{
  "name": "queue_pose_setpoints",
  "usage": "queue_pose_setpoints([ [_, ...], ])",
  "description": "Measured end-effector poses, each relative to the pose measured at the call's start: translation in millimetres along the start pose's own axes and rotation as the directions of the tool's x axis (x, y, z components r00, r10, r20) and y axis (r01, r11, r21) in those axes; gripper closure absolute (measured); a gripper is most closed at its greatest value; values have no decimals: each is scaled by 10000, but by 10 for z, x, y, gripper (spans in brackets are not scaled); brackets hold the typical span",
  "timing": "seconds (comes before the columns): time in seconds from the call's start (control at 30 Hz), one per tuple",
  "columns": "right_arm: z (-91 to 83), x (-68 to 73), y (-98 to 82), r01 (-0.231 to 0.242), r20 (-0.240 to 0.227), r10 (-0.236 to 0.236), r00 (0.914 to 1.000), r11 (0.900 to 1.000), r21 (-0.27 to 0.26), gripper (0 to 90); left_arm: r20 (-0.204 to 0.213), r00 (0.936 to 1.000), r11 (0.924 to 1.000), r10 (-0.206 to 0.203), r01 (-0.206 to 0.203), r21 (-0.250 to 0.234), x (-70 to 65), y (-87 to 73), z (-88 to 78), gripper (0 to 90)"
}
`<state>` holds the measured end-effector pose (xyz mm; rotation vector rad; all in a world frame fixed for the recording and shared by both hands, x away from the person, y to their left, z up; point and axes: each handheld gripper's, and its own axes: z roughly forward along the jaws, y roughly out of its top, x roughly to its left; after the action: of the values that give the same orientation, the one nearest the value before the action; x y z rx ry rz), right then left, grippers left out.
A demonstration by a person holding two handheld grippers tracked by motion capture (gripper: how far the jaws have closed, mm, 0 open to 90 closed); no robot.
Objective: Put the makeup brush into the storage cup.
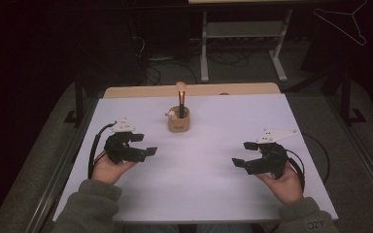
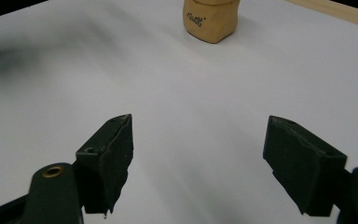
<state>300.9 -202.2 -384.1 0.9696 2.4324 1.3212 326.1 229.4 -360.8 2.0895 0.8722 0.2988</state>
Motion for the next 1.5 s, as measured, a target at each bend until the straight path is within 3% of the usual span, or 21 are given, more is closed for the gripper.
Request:
queue_pose_setpoints([
  [0.1, 2, 4, -2, -11, -9, 11, 10000, 10000, 17, 230, -4, 10000, 9999, -90, 90, -110, -46, -53, 5, 246],
  [0.17, 2, 3, -4, -1, -5, 1, 10000, 10000, 15, 230, 3, 10000, 10000, 73, -73, -31, -58, -89, -3, 246],
  [0.2, -1, 5, -5, -26, 8, 26, 10000, 10000, 22, 228, 12, 9999, 9998, -112, 112, -185, -75, -103, 7, 246],
  [0.7, -8, -6, -33, -67, 59, 67, 10000, 10000, 24, 217, 159, 9992, 9983, -362, 369, -451, -171, -296, -37, 244],
  [1.33, -33, -10, -90, -74, 123, 73, 9999, 9999, 97, 188, 217, 9996, 9997, -178, 182, -185, -313, -431, -36, 223],
  [1.4, -37, -9, -93, -117, 133, 115, 9998, 9998, 138, 183, 160, 9999, 9999, 1, 1, -129, -314, -447, -48, 220],
  [1.47, -40, -10, -99, -104, 128, 102, 9999, 9998, 154, 182, 181, 9996, 9996, -232, 235, -135, -332, -467, -50, 219],
  [1.5, -41, -8, -102, -113, 128, 111, 9999, 9998, 171, 181, 185, 9997, 9998, -152, 155, -129, -327, -476, -49, 219],
])
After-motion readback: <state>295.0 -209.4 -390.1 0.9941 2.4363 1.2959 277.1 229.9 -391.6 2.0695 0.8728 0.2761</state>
